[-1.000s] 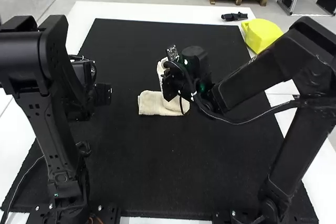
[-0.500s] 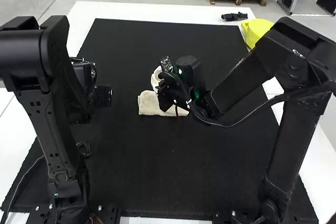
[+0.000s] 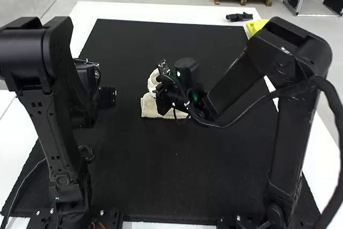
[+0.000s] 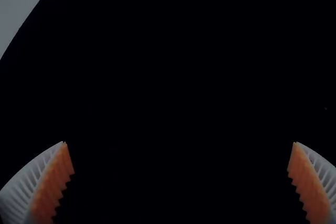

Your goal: Fold the towel.

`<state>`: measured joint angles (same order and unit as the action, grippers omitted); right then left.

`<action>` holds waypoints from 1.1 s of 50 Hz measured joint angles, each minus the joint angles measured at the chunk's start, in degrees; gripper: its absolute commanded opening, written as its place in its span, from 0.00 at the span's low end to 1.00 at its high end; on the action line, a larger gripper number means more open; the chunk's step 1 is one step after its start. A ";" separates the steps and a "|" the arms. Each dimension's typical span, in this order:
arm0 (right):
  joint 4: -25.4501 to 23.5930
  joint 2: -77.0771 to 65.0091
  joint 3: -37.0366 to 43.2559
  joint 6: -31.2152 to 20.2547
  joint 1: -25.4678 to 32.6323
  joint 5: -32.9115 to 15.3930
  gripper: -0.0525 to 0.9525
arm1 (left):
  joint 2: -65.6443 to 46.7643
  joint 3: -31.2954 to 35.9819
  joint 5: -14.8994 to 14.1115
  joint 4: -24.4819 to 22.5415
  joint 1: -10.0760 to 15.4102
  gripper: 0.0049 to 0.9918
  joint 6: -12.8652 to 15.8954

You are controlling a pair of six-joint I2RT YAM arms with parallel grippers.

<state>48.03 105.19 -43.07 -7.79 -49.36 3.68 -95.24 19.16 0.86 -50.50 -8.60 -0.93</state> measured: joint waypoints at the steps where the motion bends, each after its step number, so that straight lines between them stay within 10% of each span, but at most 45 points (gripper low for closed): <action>1: 0.04 0.35 -0.35 0.00 0.15 0.09 0.04 | 0.00 0.00 0.00 -0.02 0.22 0.96 -0.02; 46: 4.68 12.74 -8.13 -2.99 2.32 0.94 0.05 | 0.00 0.00 0.48 -2.03 1.38 0.97 -1.29; 55: 5.57 15.13 -8.13 -2.99 2.34 0.70 0.54 | 0.00 0.00 0.48 -2.05 1.38 0.97 -1.29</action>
<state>53.60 120.31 -51.20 -10.79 -47.03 4.38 -95.24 19.16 1.34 -52.56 -7.22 -2.22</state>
